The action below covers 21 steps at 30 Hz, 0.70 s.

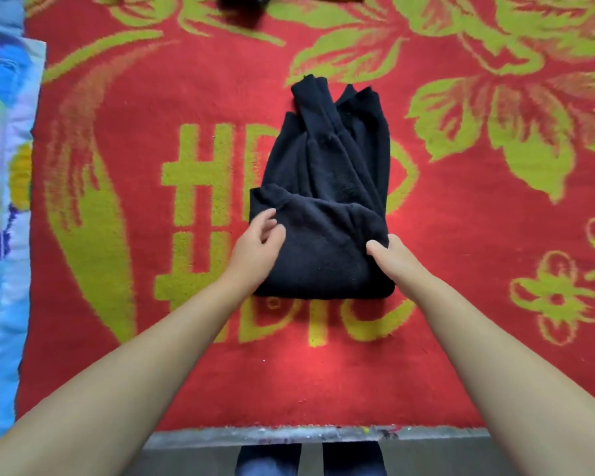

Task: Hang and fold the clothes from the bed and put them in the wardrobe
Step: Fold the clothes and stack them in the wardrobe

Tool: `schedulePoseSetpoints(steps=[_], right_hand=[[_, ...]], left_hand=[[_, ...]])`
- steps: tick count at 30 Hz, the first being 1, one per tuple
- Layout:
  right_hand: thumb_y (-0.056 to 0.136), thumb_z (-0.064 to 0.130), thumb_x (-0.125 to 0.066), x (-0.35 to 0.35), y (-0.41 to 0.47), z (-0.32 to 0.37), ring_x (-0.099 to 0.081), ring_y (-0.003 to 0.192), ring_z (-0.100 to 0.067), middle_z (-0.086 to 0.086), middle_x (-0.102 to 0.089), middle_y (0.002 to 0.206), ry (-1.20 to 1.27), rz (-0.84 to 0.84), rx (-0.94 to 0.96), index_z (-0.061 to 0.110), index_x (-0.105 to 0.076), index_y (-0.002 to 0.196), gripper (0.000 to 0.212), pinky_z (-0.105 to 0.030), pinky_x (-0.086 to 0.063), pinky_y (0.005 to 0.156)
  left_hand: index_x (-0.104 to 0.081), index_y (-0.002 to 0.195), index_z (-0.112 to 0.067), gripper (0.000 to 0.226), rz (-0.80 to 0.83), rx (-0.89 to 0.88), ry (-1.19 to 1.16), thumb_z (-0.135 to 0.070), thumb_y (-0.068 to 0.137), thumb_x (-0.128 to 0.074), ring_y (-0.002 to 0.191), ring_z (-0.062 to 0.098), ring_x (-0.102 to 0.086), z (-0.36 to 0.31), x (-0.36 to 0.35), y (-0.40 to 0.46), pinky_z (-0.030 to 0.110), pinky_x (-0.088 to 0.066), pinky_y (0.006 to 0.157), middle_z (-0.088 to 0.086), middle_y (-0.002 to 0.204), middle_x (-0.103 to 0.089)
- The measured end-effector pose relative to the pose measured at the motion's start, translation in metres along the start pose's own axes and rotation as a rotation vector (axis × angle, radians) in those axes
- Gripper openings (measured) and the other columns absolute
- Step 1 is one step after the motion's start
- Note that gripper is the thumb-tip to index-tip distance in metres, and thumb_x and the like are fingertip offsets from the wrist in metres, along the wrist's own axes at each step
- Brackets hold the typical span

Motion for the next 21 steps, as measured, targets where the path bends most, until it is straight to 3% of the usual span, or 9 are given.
schedulePoseSetpoints(steps=[2,4,5,8,11,13,15,18,21], right_hand=[[0.085,0.035,-0.051,-0.002,-0.008,0.004,-0.055,0.107,-0.032,-0.010,-0.057,0.115,-0.066,-0.100,-0.043,0.014,-0.039,0.126,0.048,-0.039,-0.042,0.088],[0.090,0.018,-0.051,-0.006,-0.023,0.010,-0.050,0.116,-0.039,-0.020,-0.051,0.128,-0.148,-0.264,0.079,0.013,-0.025,0.143,0.059,-0.041,-0.039,0.093],[0.088,0.010,-0.050,-0.009,-0.034,0.016,-0.045,0.121,-0.042,-0.022,-0.046,0.134,-0.265,-0.382,0.230,0.014,-0.021,0.148,0.067,-0.045,-0.039,0.097],[0.078,0.005,-0.040,-0.041,-0.059,0.020,-0.023,0.140,-0.041,-0.021,-0.029,0.150,-0.755,-0.564,0.730,0.015,-0.028,0.147,0.070,-0.062,-0.023,0.110],[0.078,0.014,-0.046,-0.079,-0.069,-0.003,-0.014,0.144,-0.035,-0.016,-0.022,0.156,-1.148,-0.373,0.968,0.018,-0.035,0.145,0.068,-0.068,-0.011,0.109],[0.069,0.014,-0.068,-0.076,-0.055,-0.016,-0.015,0.144,-0.035,-0.014,-0.020,0.157,-1.268,-0.292,0.849,0.020,-0.035,0.147,0.085,-0.070,-0.011,0.107],[0.068,0.014,-0.075,-0.059,-0.039,-0.009,-0.007,0.145,-0.040,-0.013,-0.004,0.160,-1.264,-0.250,0.672,0.028,-0.016,0.152,0.103,-0.072,-0.004,0.105],[0.087,0.016,-0.060,-0.045,-0.028,0.009,0.020,0.142,-0.045,-0.012,0.034,0.152,-1.310,-0.209,0.546,0.036,0.023,0.146,0.104,-0.070,-0.003,0.108],[0.092,0.009,-0.052,-0.037,-0.032,0.026,0.012,0.144,-0.044,-0.011,0.025,0.157,-1.280,-0.073,0.520,0.037,0.013,0.150,0.092,-0.063,-0.013,0.113]], left_hand=[[-0.018,0.152,-0.017,0.074,0.202,-0.427,0.671,-0.040,0.090,-0.051,0.144,0.015,-0.018,0.011,-0.016,-0.022,0.033,-0.018,0.117,0.005,0.156,-0.020],[0.016,0.150,-0.029,0.095,0.407,-0.504,1.171,-0.046,0.085,-0.053,0.145,0.024,0.017,0.043,-0.030,-0.039,0.050,0.000,0.116,0.008,0.158,0.019],[0.024,0.145,-0.034,0.101,0.432,-0.476,1.271,-0.044,0.084,-0.056,0.142,0.027,0.025,0.057,-0.036,-0.041,0.055,0.002,0.114,0.009,0.154,0.028],[0.014,0.147,-0.034,0.109,0.333,-0.494,1.301,-0.037,0.075,-0.068,0.144,0.030,0.014,0.073,-0.047,-0.029,0.064,-0.008,0.110,0.014,0.157,0.012],[0.015,0.147,-0.034,0.103,0.285,-0.522,1.319,-0.021,0.080,-0.062,0.145,0.031,0.012,0.069,-0.053,-0.017,0.065,-0.007,0.110,0.014,0.158,0.011],[0.006,0.149,-0.031,0.103,0.236,-0.555,1.310,-0.012,0.075,-0.062,0.146,0.033,-0.003,0.065,-0.053,-0.016,0.064,-0.015,0.109,0.017,0.159,-0.004],[0.012,0.148,-0.030,0.101,0.216,-0.548,1.332,-0.007,0.078,-0.057,0.147,0.033,-0.002,0.062,-0.047,-0.014,0.060,-0.012,0.112,0.018,0.159,-0.001],[0.032,0.141,-0.032,0.098,0.278,-0.459,1.385,-0.001,0.088,-0.044,0.145,0.033,0.018,0.052,-0.040,-0.008,0.054,0.001,0.116,0.018,0.156,0.020],[0.017,0.148,-0.034,0.097,0.466,-0.370,1.358,0.005,0.086,-0.046,0.145,0.032,0.016,0.027,-0.037,-0.004,0.050,-0.003,0.118,0.017,0.158,0.016]])
Point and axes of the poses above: each hand's wrist, its own y-axis towards the middle knuckle, its own x-axis out of the back of the hand, z = x × y, the point moved 4 cm from there along y, towards the middle knuckle
